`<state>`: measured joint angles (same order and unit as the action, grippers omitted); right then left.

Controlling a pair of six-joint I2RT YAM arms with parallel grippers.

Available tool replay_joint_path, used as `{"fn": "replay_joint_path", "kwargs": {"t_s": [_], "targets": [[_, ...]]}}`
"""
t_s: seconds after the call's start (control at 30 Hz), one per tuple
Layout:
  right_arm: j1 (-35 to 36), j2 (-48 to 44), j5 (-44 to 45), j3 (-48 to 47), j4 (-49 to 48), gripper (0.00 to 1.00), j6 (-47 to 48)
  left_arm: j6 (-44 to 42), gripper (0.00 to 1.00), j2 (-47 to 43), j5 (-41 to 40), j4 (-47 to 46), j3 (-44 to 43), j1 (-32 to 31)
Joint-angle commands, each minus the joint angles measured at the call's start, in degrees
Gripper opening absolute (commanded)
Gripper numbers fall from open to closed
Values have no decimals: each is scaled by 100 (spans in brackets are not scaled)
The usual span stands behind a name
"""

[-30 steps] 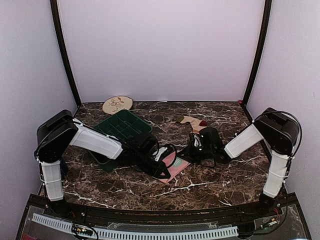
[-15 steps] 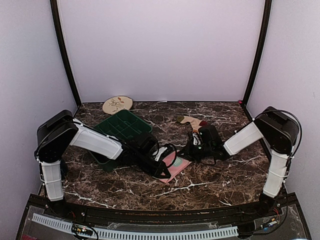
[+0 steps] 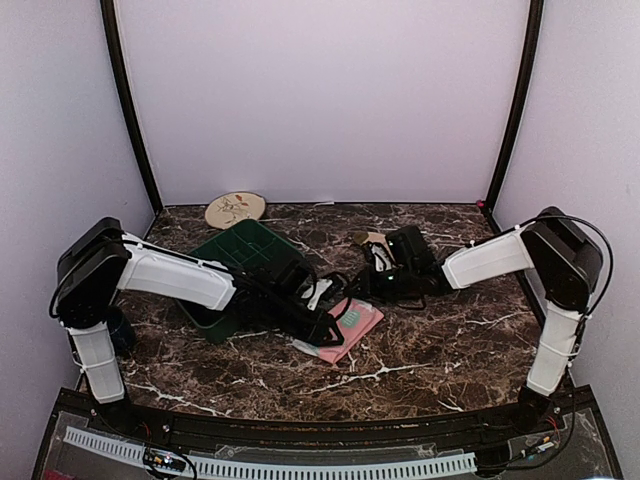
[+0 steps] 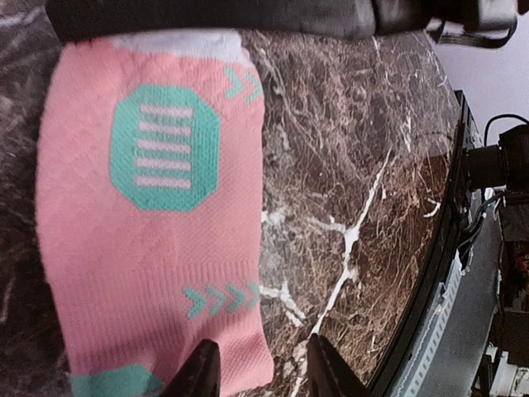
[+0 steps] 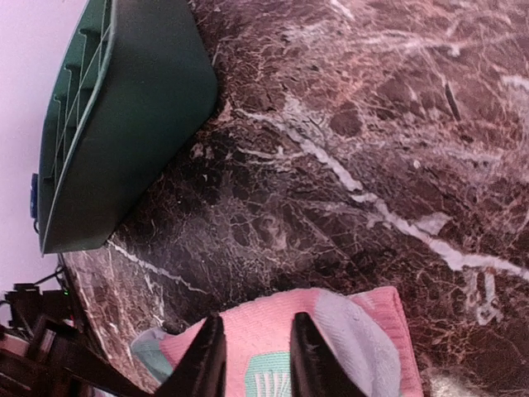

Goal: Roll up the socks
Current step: Smooth out the sock at the center of the board.

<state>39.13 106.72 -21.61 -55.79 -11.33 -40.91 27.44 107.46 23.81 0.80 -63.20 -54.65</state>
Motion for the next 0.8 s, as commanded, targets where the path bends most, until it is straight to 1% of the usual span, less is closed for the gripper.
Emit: {"fn": "replay_joint_path", "kwargs": {"t_s": [0.0, 0.13, 0.3, 0.4, 0.5, 0.6, 0.77], "targets": [[217, -392, 310, -185, 388, 31, 755, -99, 43, -772, -546, 337, -103, -20], [436, -524, 520, -319, 534, 33, 1021, -90, 46, -1210, -845, 435, 19, 5], [768, -664, 1109, -492, 923, 35, 1312, -47, 48, -1700, -1134, 520, 257, 50], [1022, -880, 1652, -355, 1042, 36, 1417, -31, 49, -2109, -1287, 571, 512, 58], [1404, -1155, 2367, -243, 1264, 36, 1605, -38, 53, -2750, -1484, 485, 970, 55], [1848, -1310, 3112, -362, 1747, 36, 1758, -179, 62, -3492, -1772, 361, 1390, 60], [2365, -1353, 4026, -538, 2434, 37, 1685, -453, 65, -4449, -2167, 403, 1869, 105]]}}
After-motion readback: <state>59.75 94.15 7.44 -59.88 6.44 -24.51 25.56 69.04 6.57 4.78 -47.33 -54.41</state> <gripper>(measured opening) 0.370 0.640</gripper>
